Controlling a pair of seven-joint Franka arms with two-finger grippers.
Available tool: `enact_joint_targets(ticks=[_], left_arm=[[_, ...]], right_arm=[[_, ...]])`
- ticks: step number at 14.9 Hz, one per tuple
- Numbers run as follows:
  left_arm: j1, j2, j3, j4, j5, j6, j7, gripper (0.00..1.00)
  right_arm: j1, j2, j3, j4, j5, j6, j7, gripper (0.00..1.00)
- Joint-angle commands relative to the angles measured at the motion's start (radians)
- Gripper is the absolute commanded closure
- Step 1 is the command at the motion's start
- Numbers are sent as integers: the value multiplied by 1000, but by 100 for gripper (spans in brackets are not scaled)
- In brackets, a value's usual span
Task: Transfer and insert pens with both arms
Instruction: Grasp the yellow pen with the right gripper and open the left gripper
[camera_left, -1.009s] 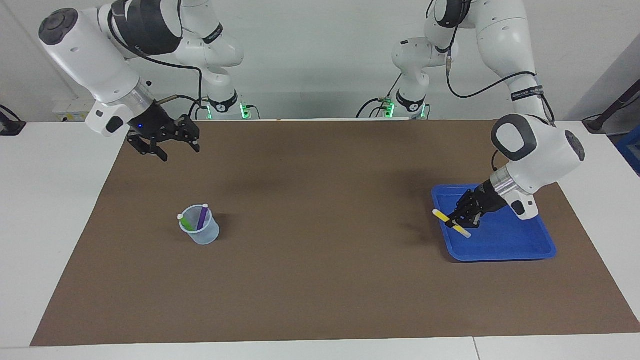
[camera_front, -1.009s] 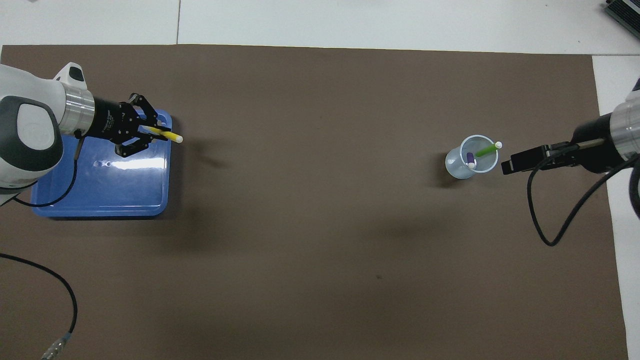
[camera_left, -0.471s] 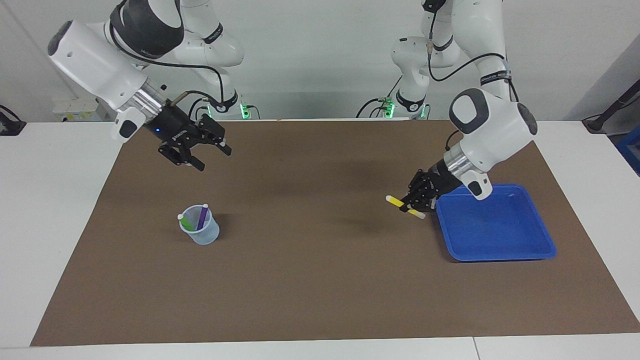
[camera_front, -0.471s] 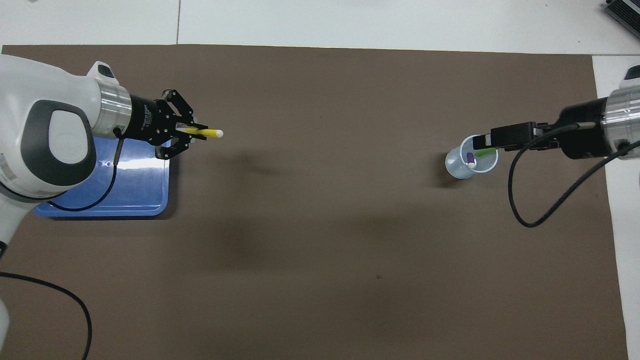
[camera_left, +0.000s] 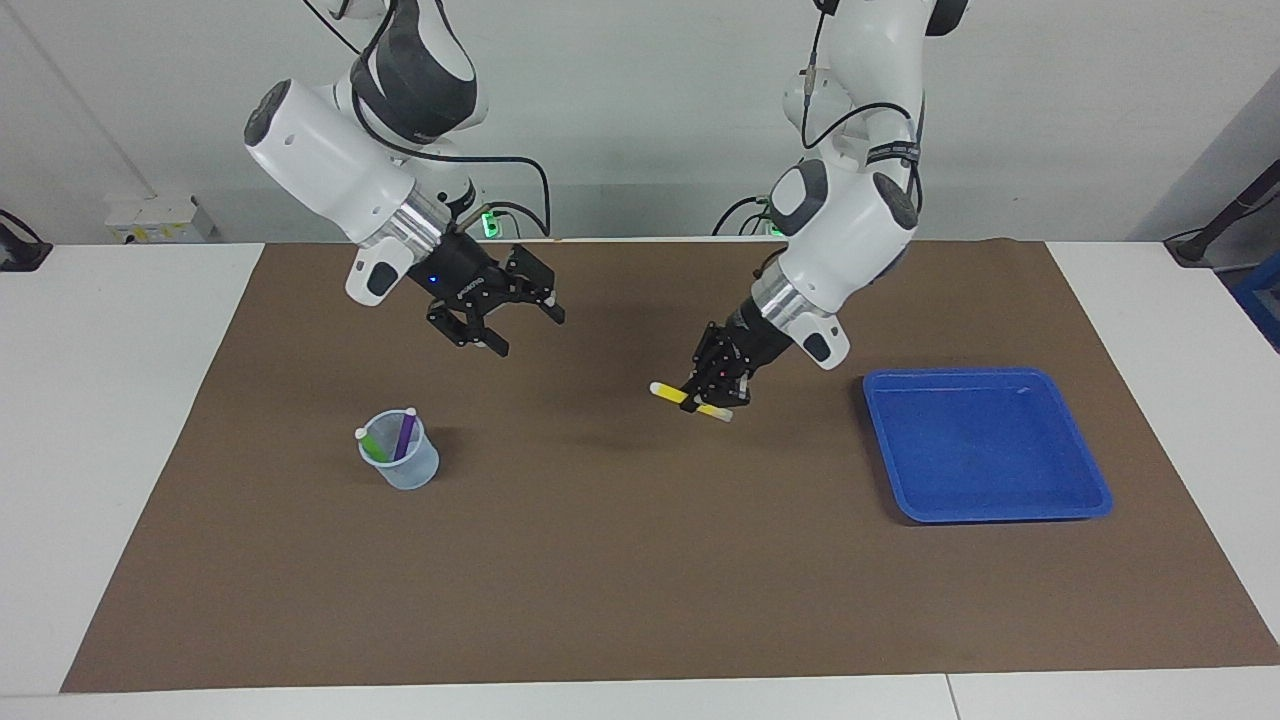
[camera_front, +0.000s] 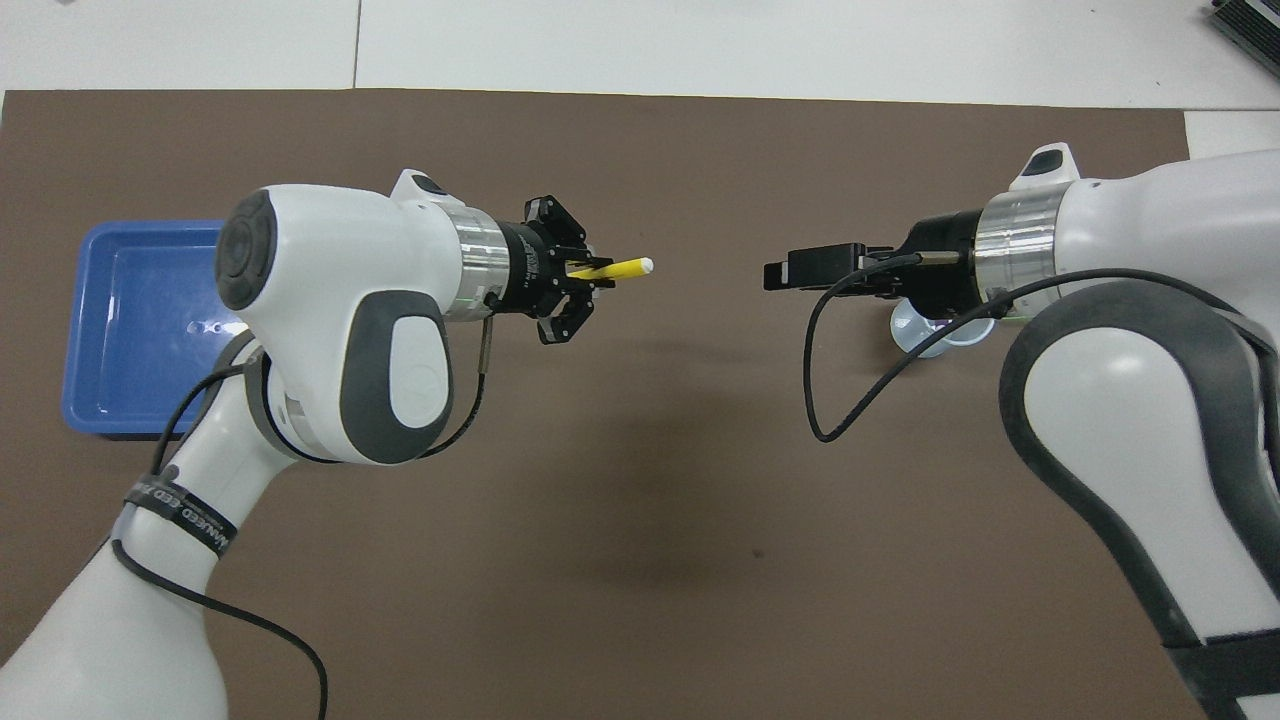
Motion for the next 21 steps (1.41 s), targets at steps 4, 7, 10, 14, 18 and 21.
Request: enact_joint_targets(ticks=[4, 7, 10, 14, 18, 21], left_arm=[[-172, 8, 19, -16, -57, 224, -148, 100], [-219, 20, 19, -10, -57, 279, -188, 100], [-263, 20, 19, -7, -58, 304, -190, 100], [-299, 20, 19, -7, -80, 367, -193, 100], [-314, 17, 19, -4, -80, 384, -195, 100], [-314, 19, 19, -4, -81, 408, -195, 100]], right_arm=[[11, -3, -2, -13, 32, 19, 14, 3], [13, 2, -2, -13, 32, 21, 14, 5], [7, 7, -4, -11, 30, 22, 5, 9], [3, 17, -4, -8, 21, 41, -9, 20], [-4, 17, -4, -8, 16, 21, -28, 31], [-19, 16, -7, 4, 7, -27, -36, 32]])
